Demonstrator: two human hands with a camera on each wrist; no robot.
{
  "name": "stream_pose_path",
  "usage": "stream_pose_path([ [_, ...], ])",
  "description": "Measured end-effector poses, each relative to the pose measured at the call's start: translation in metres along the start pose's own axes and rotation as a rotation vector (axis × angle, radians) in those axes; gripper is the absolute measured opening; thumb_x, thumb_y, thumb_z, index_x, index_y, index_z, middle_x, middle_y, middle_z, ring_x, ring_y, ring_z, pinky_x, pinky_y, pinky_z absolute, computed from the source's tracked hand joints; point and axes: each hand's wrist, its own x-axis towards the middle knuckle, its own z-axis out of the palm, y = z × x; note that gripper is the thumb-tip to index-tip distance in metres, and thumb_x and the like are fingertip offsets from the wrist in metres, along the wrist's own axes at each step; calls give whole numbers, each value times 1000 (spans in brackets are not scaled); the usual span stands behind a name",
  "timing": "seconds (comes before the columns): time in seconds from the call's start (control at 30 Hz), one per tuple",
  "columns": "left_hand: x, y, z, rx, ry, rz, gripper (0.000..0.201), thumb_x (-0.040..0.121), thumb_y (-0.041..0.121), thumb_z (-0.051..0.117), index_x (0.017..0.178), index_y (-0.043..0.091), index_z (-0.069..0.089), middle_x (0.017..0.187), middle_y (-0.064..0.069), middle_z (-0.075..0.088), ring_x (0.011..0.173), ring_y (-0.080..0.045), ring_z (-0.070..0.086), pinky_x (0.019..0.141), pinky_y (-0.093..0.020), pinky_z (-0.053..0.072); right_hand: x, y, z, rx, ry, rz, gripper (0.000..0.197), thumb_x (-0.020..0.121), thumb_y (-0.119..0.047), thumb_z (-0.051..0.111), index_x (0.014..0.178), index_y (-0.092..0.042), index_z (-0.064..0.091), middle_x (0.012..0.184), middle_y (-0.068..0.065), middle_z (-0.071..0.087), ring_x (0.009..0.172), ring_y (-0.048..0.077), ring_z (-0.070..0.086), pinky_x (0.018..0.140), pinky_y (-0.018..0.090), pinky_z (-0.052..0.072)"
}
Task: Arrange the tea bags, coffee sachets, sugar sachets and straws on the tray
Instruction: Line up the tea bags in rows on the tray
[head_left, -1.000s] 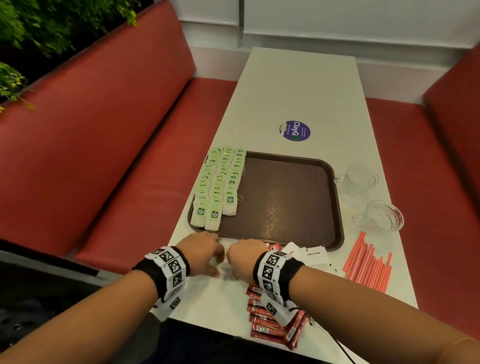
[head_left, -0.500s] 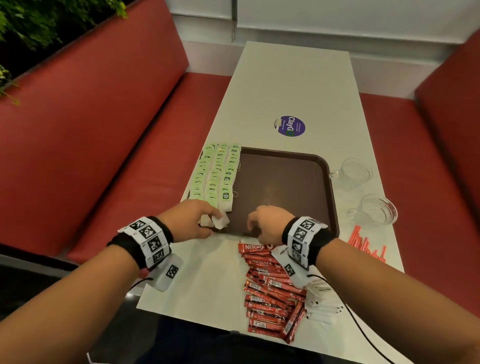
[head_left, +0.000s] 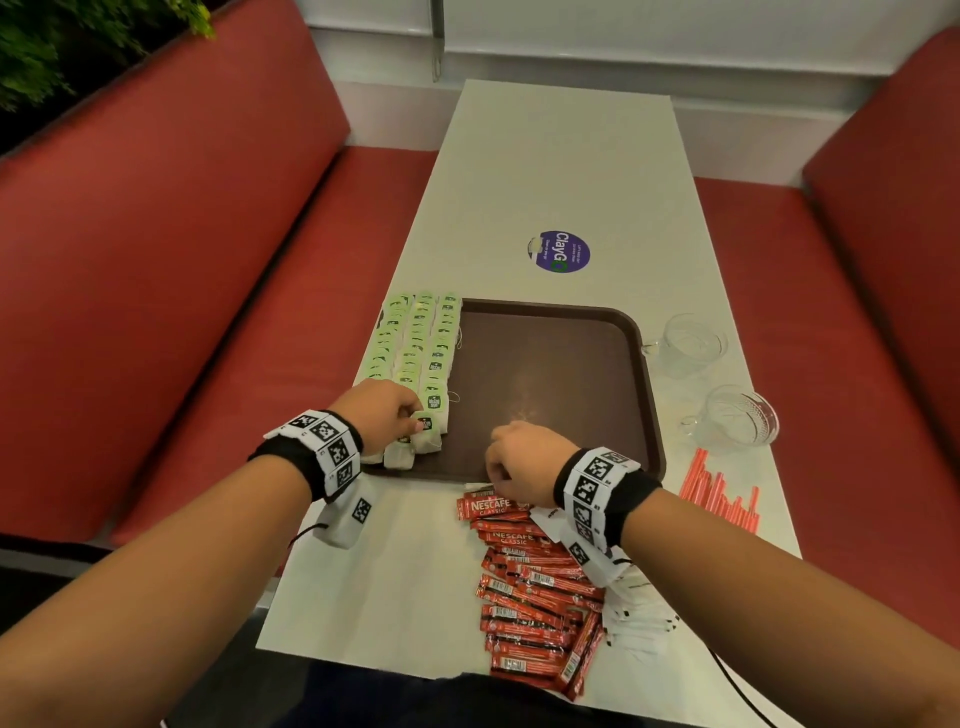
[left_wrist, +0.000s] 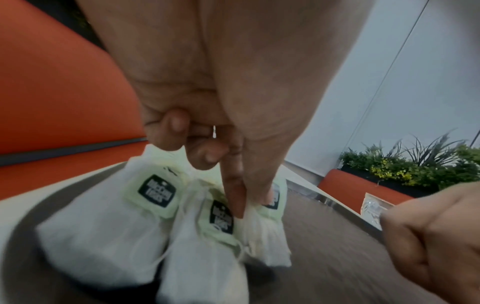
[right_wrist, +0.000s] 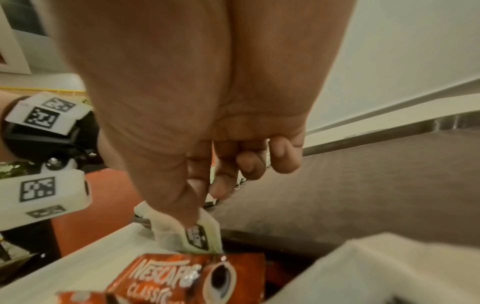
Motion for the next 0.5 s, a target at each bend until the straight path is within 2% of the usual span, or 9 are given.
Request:
stream_pose_path([
  [0.13, 19, 7, 0, 43, -3, -5, 26, 92, 38, 67, 112, 22, 69, 94, 6, 67, 88, -15, 61, 74, -26, 46, -5, -1, -3, 157, 49, 33, 3, 87, -19, 57, 85, -16, 58, 84, 1, 61, 75, 21, 54, 68, 35, 49],
  [0.23, 30, 13, -2, 70, 6, -28, 27, 89, 37, 70, 112, 22, 68, 92, 5, 66, 90, -16, 61, 75, -27, 48, -6, 0, -6, 238, 88, 71, 7, 90, -22, 56, 92, -16, 53, 78, 1, 59, 67, 22, 53, 62, 33, 44],
  [0.3, 34, 16, -3, 74, 22, -50, 26, 86, 37, 73, 108, 25, 67, 90, 7, 63, 90, -16, 61, 77, -29, 49, -6, 2, -5, 273, 114, 89, 6, 92, -22, 54, 93, -16, 52, 79, 2, 59, 68, 23, 55, 63, 36, 47],
  [0.4, 36, 20, 0, 69, 71, -61, 26, 83, 40, 72, 102, 28, 58, 91, 5, 66, 87, -18, 62, 73, -30, 48, -2, 6, -1, 303, 128, 119, 3, 95, -16, 50, 97, -14, 52, 83, 7, 62, 68, 24, 54, 63, 37, 47],
  [0.5, 34, 28, 5, 70, 67, -33, 30, 82, 46, 72, 96, 26, 54, 81, 6, 60, 80, -17, 59, 66, -29, 45, 1, 9, 0, 332, 127, 137, 8, 98, -12, 45, 98, -18, 51, 86, 5, 62, 70, 22, 56, 61, 34, 47],
])
